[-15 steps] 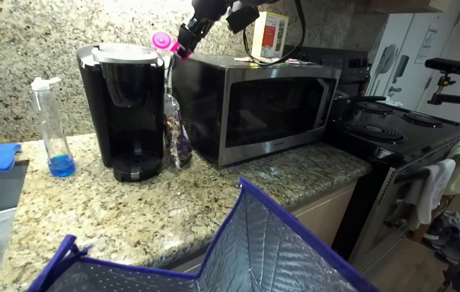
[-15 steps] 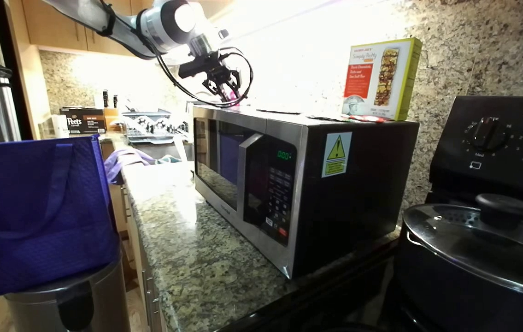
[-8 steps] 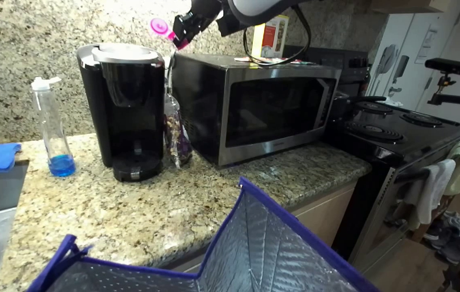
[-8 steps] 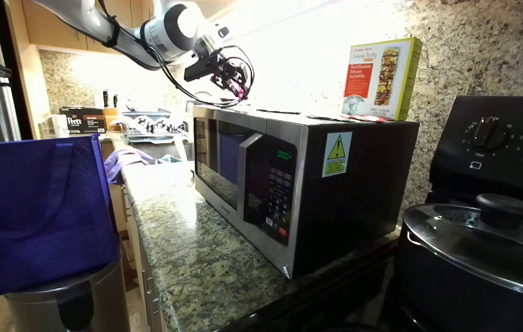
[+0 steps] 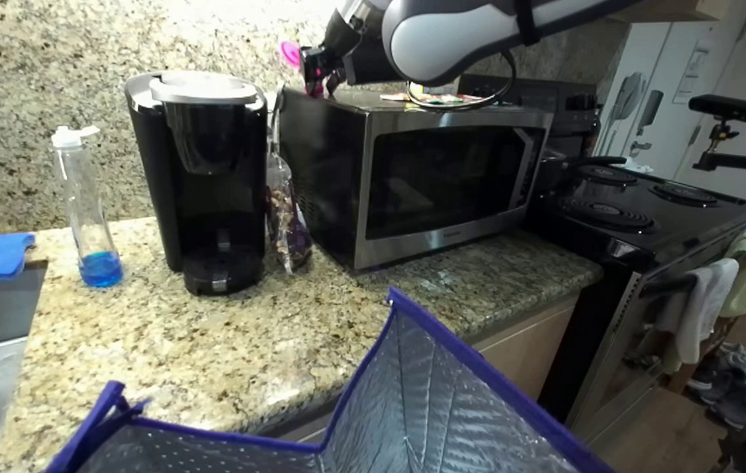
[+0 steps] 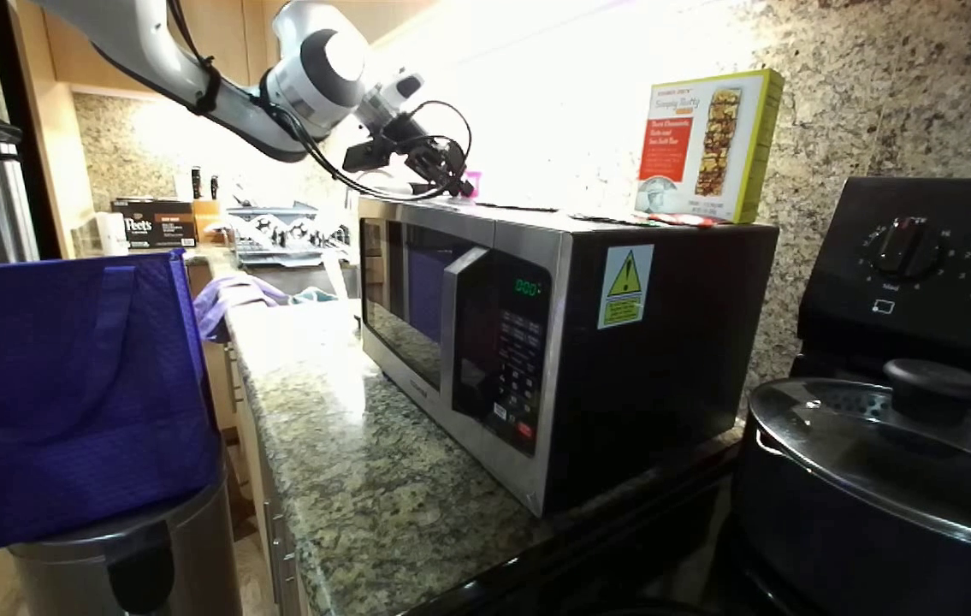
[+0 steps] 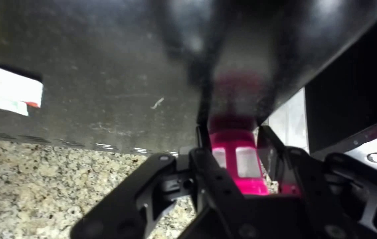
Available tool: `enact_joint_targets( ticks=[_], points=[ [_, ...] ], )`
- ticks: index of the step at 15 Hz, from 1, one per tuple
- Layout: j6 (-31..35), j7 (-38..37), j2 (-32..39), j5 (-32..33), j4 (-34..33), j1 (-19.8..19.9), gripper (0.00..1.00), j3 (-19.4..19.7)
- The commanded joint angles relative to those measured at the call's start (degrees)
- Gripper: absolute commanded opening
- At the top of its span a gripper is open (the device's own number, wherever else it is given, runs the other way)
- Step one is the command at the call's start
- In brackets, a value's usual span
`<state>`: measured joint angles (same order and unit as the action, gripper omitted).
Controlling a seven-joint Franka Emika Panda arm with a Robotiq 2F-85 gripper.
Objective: Close the microwave door, remove the pink object from the top of the microwave, open the coffee maker
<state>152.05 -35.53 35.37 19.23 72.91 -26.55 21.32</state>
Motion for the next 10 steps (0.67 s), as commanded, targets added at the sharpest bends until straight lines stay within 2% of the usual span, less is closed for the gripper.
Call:
enact_joint_targets(
  ticks=[1, 2, 5, 6, 7, 8, 10],
  points=[
    [2.7, -14.6, -4.4, 4.2, 10.0, -6.6, 0.16, 7.5],
    [2.8, -18.3, -5.1, 7.8, 10.8, -6.0, 0.16, 6.2],
    [3.6, -27.0, -7.1, 13.2, 14.1, -6.9, 0.16, 6.7],
    [4.9, -27.8, -7.3, 12.4, 15.5, -9.1, 0.16, 9.4],
    [5.6, -29.6, -7.6, 13.5, 16.2, -9.4, 0.16, 9.9],
    [6.4, -30.2, -7.8, 13.8, 16.9, -10.1, 0.66, 10.7],
    [7.6, -30.1, -8.4, 14.0, 18.0, -11.1, 0.73, 11.7]
  ],
)
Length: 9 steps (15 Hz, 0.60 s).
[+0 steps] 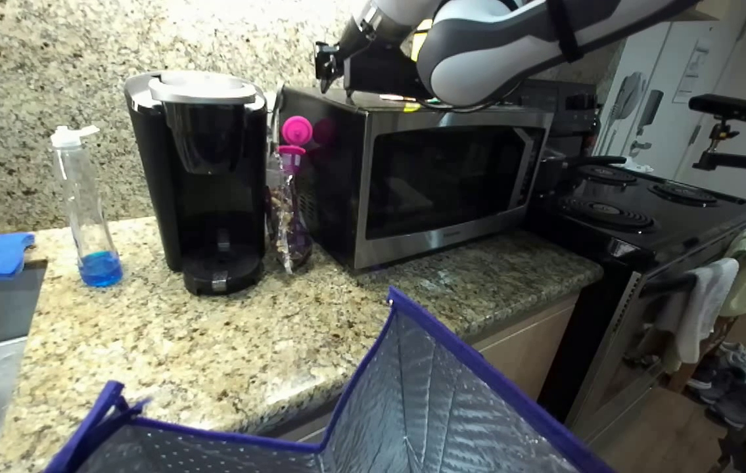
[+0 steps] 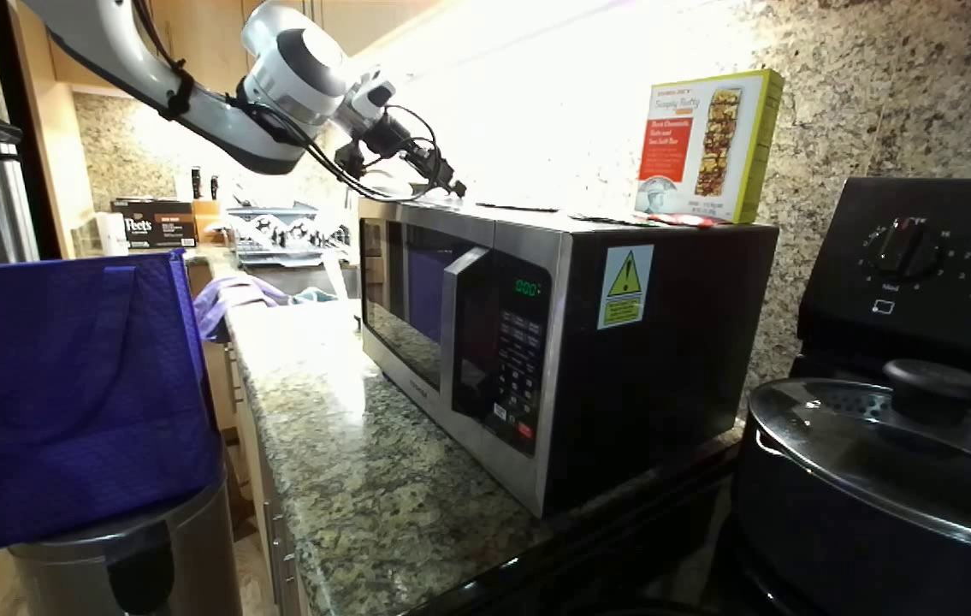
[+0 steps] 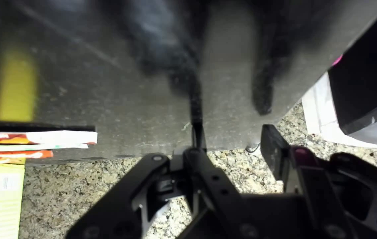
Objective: Close the microwave door, remove the pink object from the top of the microwave, open the coffee maker
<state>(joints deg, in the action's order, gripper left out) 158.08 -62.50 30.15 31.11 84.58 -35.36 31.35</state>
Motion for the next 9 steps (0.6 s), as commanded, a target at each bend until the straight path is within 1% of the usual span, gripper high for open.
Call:
enact_joint_targets(
  ticks=[1, 2, 3, 4, 5, 6, 7, 8, 9],
  points=[
    [1.2, -2.1, -3.7, 1.9, 6.9, -2.7, 0.8, 1.8],
    [0.1, -0.7, -4.2, 1.7, 7.3, -3.0, 0.85, 1.6],
    [-1.4, 1.2, -4.9, 1.4, 7.6, -3.1, 0.93, 1.1],
    [-3.6, 2.7, -5.6, 1.5, 7.6, -3.6, 0.98, 0.8],
    [-6.9, 2.5, -7.0, 4.9, 7.1, -1.7, 1.0, -2.3],
    [-10.2, 3.9, -8.1, 6.8, 7.1, -1.9, 1.0, -3.5],
    [-14.1, 5.5, -8.3, 6.0, 7.2, -5.5, 1.0, -0.6],
    [-18.7, 6.4, -9.0, 7.4, 6.2, -6.7, 1.0, -1.0],
    [-24.2, 6.4, -10.3, 11.4, 4.5, -3.9, 1.0, -6.3]
  ],
)
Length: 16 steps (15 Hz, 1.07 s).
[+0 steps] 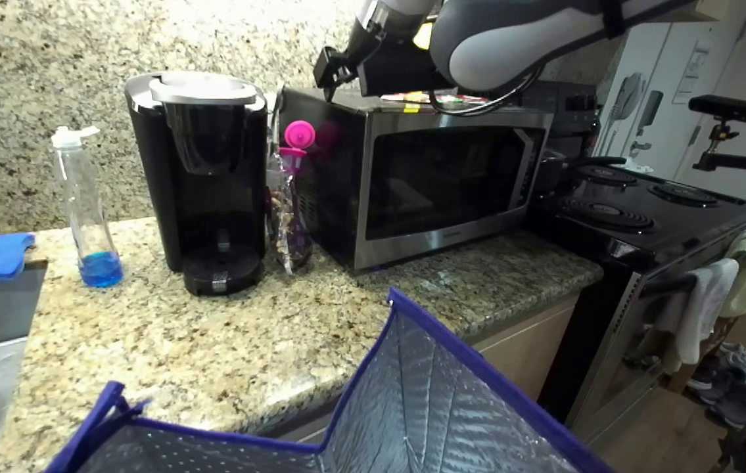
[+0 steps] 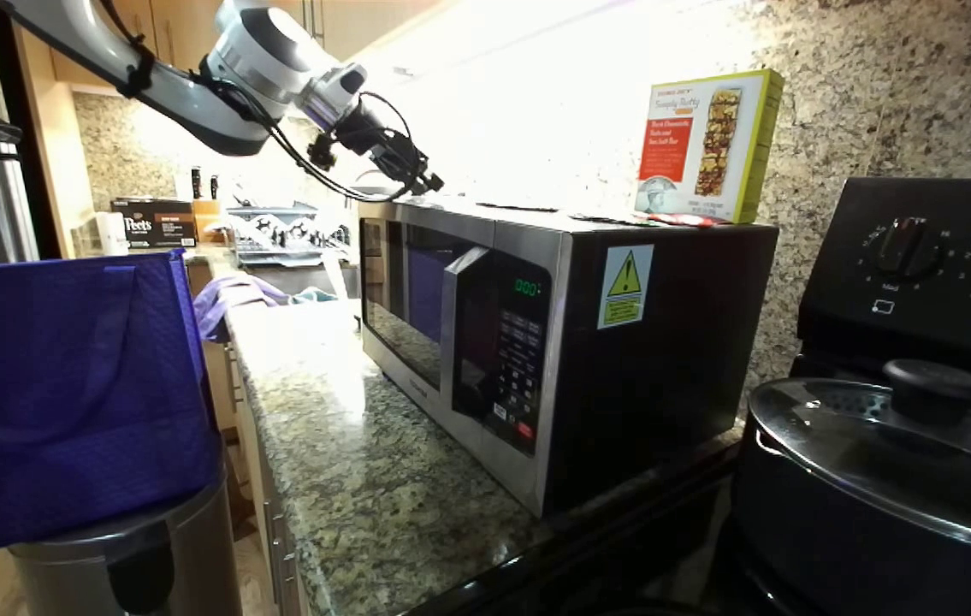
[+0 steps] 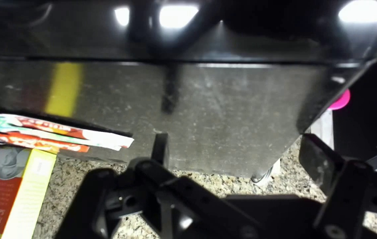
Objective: Close the microwave door, remove the pink object from the top of the microwave, open the coffee maker
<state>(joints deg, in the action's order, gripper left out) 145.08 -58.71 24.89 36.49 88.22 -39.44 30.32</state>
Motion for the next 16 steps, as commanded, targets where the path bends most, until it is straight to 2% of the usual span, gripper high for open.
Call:
enact_joint_targets(
  ticks=[1, 2, 3, 4, 6, 7, 8, 10, 13, 14, 16],
  points=[
    [-15.8, 4.2, -5.7, 7.8, -0.6, 0.3, 1.0, -7.2],
    [-19.0, 7.5, -5.4, 6.3, -1.8, -3.8, 1.0, -4.1],
    [-23.4, 10.0, -5.7, 6.7, -3.8, -4.2, 1.0, -5.6],
    [-27.9, 12.8, -6.4, 8.9, -6.8, 1.3, 1.0, -14.1],
    [-32.9, 20.0, -5.2, 8.7, -12.3, 3.2, 1.0, -19.5],
    [-36.4, 22.1, -3.9, 10.8, -15.6, 3.8, 1.0, -21.4],
    [-31.9, 16.9, -5.7, 8.4, -10.5, 0.9, 1.0, -17.1],
    [-35.2, 19.6, -5.3, 9.4, -13.5, 1.9, 1.0, -20.0],
    [-35.3, 20.3, -4.8, 9.5, -13.9, 2.6, 1.0, -20.3],
    [-31.9, 21.3, -5.6, 7.3, -12.6, 4.0, 1.0, -20.8],
    [-30.8, 27.6, -4.5, 0.1, -14.8, 5.6, 1.0, -22.7]
  ],
)
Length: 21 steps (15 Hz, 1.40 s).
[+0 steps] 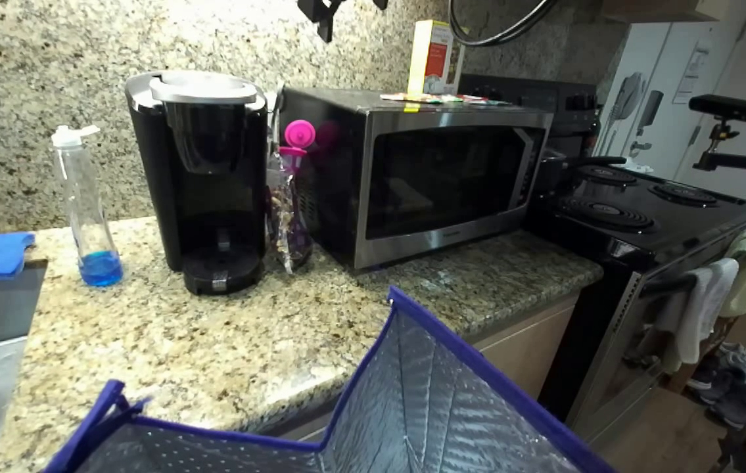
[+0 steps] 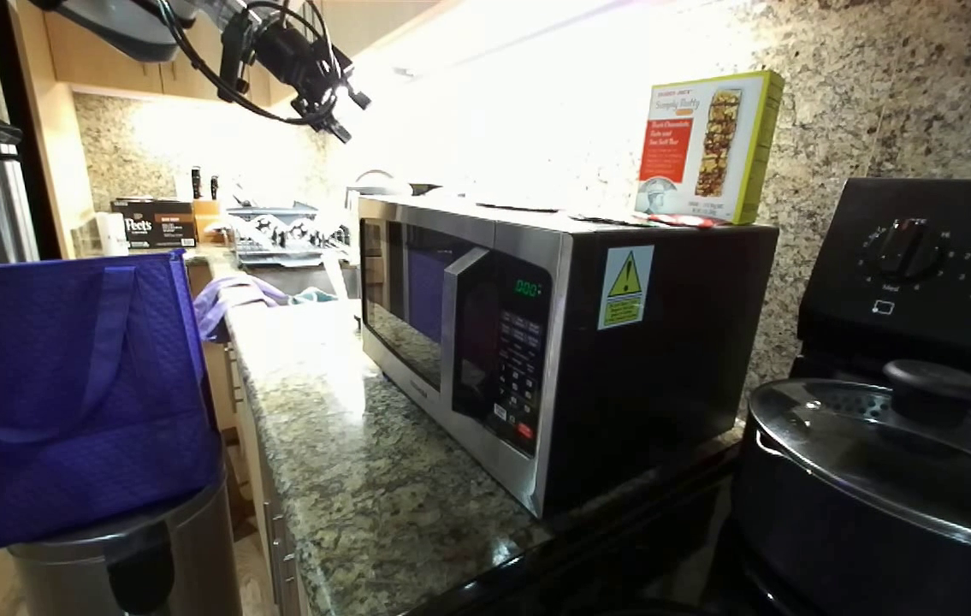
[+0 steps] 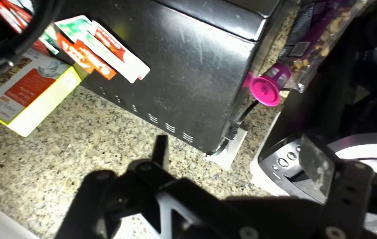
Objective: Close the microwave door, remove the pink object from the top of the microwave, open the coffee maker
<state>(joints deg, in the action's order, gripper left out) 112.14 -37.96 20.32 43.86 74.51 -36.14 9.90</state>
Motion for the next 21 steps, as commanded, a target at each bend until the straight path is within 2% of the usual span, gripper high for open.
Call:
enact_joint_targets(
  ticks=[1, 2, 3, 6, 7, 11, 14, 15, 16, 18, 21],
  points=[
    [2.7, 10.0, 1.1, -9.4, -2.8, 2.4, 1.0, -2.8],
    [2.2, 13.3, 2.0, -11.7, -4.5, 2.6, 1.0, -3.4],
    [-0.1, 16.2, 3.6, -12.0, -7.9, 5.6, 1.0, -8.3],
    [-5.4, 25.2, 8.8, -13.5, -16.4, 6.0, 1.0, -12.3],
    [-7.5, 28.4, 11.4, -14.4, -20.2, 4.4, 1.0, -11.3],
    [-12.7, 39.5, 20.4, -13.8, -31.0, 3.2, 1.0, -13.4],
    [-15.5, 47.8, 27.2, -12.2, -38.3, 1.6, 1.0, -13.5],
    [-16.2, 50.5, 28.7, -11.5, -39.8, 0.8, 1.0, -13.2],
    [-12.6, 44.5, 23.6, -12.4, -31.7, 1.9, 1.0, -13.1],
    [-13.4, 47.1, 26.6, -12.0, -34.8, 1.2, 1.0, -13.1],
    [-13.7, 47.0, 27.5, -10.8, -35.9, 0.4, 1.0, -12.2]
  ],
)
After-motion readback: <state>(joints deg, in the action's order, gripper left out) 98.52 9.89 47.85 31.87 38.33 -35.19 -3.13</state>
